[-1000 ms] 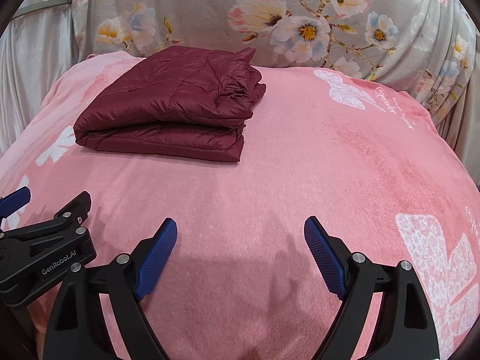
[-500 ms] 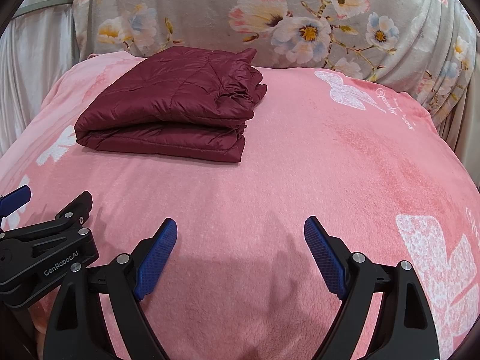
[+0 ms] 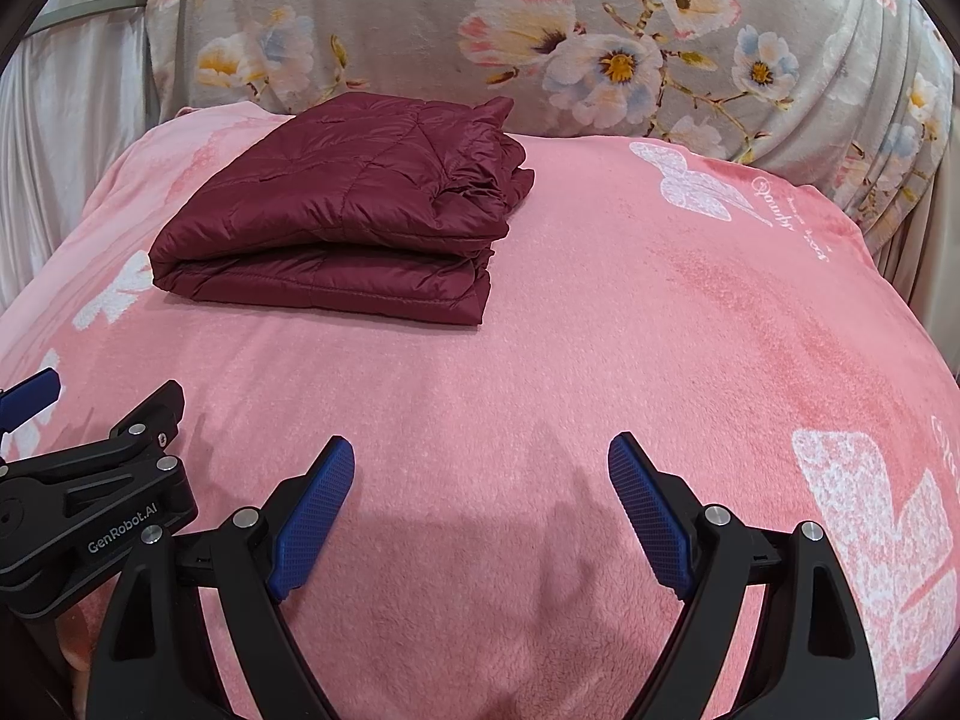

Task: Fold large clothes

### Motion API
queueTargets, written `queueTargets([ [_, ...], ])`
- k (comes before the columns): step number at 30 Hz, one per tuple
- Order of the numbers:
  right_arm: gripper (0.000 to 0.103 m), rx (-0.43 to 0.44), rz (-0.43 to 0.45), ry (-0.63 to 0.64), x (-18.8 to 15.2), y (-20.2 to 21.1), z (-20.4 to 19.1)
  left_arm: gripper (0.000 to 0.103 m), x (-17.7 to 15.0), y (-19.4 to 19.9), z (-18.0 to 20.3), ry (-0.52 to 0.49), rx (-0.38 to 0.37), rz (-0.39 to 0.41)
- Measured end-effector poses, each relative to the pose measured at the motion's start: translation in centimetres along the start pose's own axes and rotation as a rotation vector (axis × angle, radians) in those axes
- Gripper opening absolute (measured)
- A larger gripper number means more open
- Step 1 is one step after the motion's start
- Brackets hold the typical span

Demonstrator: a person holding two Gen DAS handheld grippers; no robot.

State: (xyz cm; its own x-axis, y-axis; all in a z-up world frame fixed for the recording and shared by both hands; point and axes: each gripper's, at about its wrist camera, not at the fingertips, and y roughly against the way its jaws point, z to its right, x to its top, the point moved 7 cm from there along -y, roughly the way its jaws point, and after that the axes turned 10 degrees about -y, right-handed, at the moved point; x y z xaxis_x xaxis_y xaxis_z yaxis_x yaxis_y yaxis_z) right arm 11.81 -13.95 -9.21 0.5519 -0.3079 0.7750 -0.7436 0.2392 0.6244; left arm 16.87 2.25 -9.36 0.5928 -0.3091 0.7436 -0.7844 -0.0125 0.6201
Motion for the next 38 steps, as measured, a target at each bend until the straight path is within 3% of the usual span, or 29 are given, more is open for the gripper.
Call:
queueTargets([
  [38, 0.086, 0.008, -0.005, 0.003, -0.06, -0.03, -0.04, 0.098, 0.28, 0.06, 0.0, -0.011, -0.007, 0.013],
])
